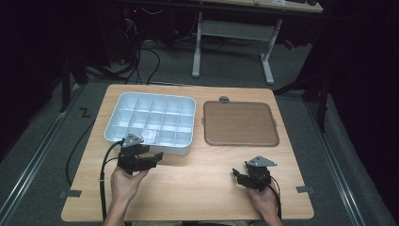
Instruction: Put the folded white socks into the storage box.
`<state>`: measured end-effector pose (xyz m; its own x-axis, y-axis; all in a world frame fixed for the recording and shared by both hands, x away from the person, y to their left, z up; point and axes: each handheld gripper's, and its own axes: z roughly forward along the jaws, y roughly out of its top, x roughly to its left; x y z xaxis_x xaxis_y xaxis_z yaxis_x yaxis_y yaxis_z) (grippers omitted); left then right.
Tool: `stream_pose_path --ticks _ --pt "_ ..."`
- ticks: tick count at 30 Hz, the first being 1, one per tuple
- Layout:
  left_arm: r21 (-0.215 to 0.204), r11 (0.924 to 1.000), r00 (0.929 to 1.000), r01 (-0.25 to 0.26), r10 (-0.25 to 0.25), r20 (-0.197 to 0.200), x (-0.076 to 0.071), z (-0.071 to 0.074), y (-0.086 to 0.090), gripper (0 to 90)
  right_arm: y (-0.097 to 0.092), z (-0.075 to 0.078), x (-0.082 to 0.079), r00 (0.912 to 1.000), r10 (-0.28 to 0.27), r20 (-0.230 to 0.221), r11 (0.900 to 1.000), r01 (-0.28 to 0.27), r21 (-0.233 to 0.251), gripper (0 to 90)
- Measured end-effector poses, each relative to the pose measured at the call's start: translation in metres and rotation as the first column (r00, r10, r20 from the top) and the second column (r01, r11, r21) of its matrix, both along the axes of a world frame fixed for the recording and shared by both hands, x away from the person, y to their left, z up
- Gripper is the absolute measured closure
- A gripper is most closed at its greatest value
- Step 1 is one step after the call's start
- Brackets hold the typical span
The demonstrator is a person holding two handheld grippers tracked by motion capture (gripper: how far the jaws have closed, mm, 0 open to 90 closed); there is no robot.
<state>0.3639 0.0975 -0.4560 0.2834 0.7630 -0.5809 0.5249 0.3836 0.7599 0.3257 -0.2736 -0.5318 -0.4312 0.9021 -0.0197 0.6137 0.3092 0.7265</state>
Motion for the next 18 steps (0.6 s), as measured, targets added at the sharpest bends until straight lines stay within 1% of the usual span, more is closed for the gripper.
stream_pose_path --ticks 7,13,14,16,17,18 --pt "-0.015 0.9999 1.0000 0.005 -0.005 -0.005 -0.004 -0.006 -0.003 35.4 0.000 0.000 0.000 1.0000 -0.001 0.000 1.0000 0.001 0.000 37.2" --pt "-0.015 0.9998 0.9999 0.011 -0.011 -0.007 -0.009 -0.014 -0.006 34.9 0.000 0.000 0.000 1.0000 -0.001 0.000 1.0000 0.001 0.000 37.2" --pt "-0.025 0.9997 0.9999 0.009 -0.009 -0.010 -0.009 -0.015 -0.007 34.8 0.000 0.000 0.000 1.0000 -0.001 0.000 1.0000 0.001 0.000 37.2" --pt "-0.024 0.9996 0.9999 0.013 -0.013 -0.007 -0.010 -0.019 -0.007 34.7 0.000 0.000 0.000 1.0000 -0.001 -0.001 1.0000 0.001 0.001 37.4" --pt "-0.033 0.9994 0.9999 0.011 -0.012 -0.009 -0.011 -0.020 -0.007 34.7 0.000 0.000 0.000 1.0000 -0.001 0.000 1.0000 0.001 0.002 37.5" --pt "-0.033 0.9994 0.9998 0.015 -0.015 -0.009 -0.011 -0.021 -0.007 34.7 0.000 0.000 0.000 1.0000 0.000 0.000 1.0000 0.000 0.003 37.7"
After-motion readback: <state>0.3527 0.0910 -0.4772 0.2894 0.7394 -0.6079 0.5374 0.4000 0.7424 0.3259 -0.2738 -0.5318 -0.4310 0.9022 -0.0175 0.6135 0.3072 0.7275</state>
